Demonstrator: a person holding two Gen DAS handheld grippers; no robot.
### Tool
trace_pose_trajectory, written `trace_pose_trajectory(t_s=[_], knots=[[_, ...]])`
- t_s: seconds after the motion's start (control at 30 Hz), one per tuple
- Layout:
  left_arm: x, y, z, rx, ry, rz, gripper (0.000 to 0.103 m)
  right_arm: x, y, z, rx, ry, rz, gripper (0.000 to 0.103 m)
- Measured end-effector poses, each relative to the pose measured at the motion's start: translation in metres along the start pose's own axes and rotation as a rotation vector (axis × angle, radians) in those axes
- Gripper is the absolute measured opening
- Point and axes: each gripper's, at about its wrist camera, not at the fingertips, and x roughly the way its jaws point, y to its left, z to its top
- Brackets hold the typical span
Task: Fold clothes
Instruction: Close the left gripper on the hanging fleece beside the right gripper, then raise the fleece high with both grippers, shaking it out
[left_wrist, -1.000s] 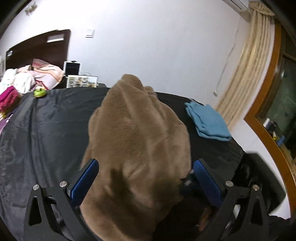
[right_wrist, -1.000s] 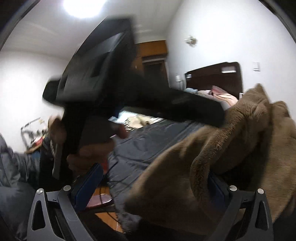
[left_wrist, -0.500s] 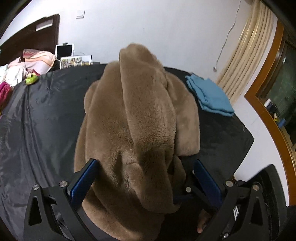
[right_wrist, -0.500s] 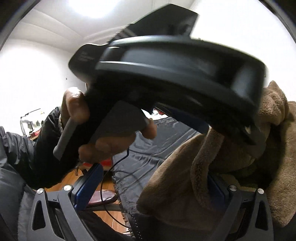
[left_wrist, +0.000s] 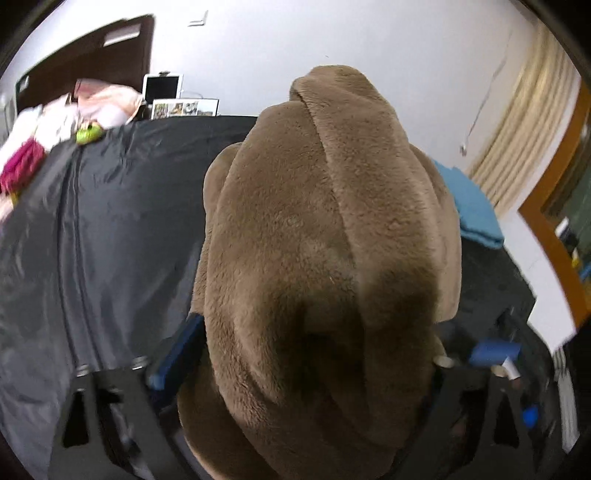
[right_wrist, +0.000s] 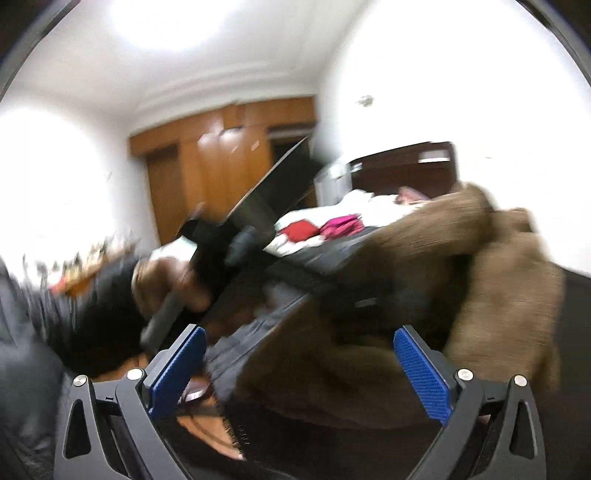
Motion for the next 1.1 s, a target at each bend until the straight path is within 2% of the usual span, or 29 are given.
trace_pose_trajectory(t_s=[0.03,0.1,0.17,0.2,0.3,0.37,0.43,0.5,0.6,0.67,0.73,0.77,0.83,0.9,0.97,1.0,1.1], knots=[[-0.002,0.002,0.0,-0.019,-0.011,-0.01,0.072,-0.009,-0.017,0.004,0.056,-0.026,-0.067,0.103],[-0.008,0.005,-0.001,-0.044,-0.037,-0.023,0.058,-0.024,-0.05,0.013,0.163,-0.069,-0.21,0.103],[-0.013,0.005,-0.001,-0.054,-0.059,-0.026,0.051,-0.03,-0.078,0.017,0.259,-0.076,-0.342,0.102],[-0.016,0.006,-0.001,-0.059,-0.071,-0.027,0.047,-0.03,-0.095,0.019,0.313,-0.069,-0.4,0.093],[-0.019,0.011,0.0,-0.085,-0.085,-0.035,0.042,-0.019,-0.134,0.018,0.431,-0.015,-0.451,0.065],[-0.021,0.016,0.002,-0.106,-0.094,-0.041,0.04,-0.005,-0.148,0.018,0.478,0.01,-0.417,0.059],[-0.024,0.02,0.003,-0.123,-0.102,-0.048,0.04,0.0,-0.15,0.022,0.493,0.004,-0.335,0.059],[-0.027,0.022,0.003,-0.134,-0.109,-0.053,0.04,0.007,-0.146,0.032,0.491,-0.018,-0.26,0.059],[-0.032,0.024,0.001,-0.142,-0.119,-0.055,0.04,0.015,-0.13,0.042,0.468,-0.055,-0.203,0.059],[-0.033,0.024,0.001,-0.143,-0.124,-0.053,0.04,0.025,-0.116,0.048,0.438,-0.039,-0.214,0.059],[-0.032,0.021,0.002,-0.137,-0.117,-0.048,0.04,0.042,-0.107,0.049,0.39,0.048,-0.283,0.058],[-0.03,0.019,0.003,-0.134,-0.113,-0.044,0.04,0.053,-0.105,0.048,0.371,0.103,-0.317,0.053],[-0.027,0.015,0.005,-0.131,-0.106,-0.036,0.044,0.064,-0.107,0.039,0.355,0.152,-0.337,0.041],[-0.023,0.012,0.007,-0.129,-0.103,-0.027,0.046,0.064,-0.101,0.04,0.315,0.137,-0.39,0.023],[-0.023,0.011,0.01,-0.136,-0.112,-0.028,0.045,0.058,-0.09,0.045,0.251,0.1,-0.47,0.019],[-0.023,0.01,0.011,-0.14,-0.117,-0.029,0.039,0.049,-0.083,0.051,0.204,0.066,-0.528,0.018],[-0.033,0.015,0.017,-0.156,-0.154,-0.031,0.031,0.016,-0.06,0.076,0.068,-0.059,-0.704,0.016]])
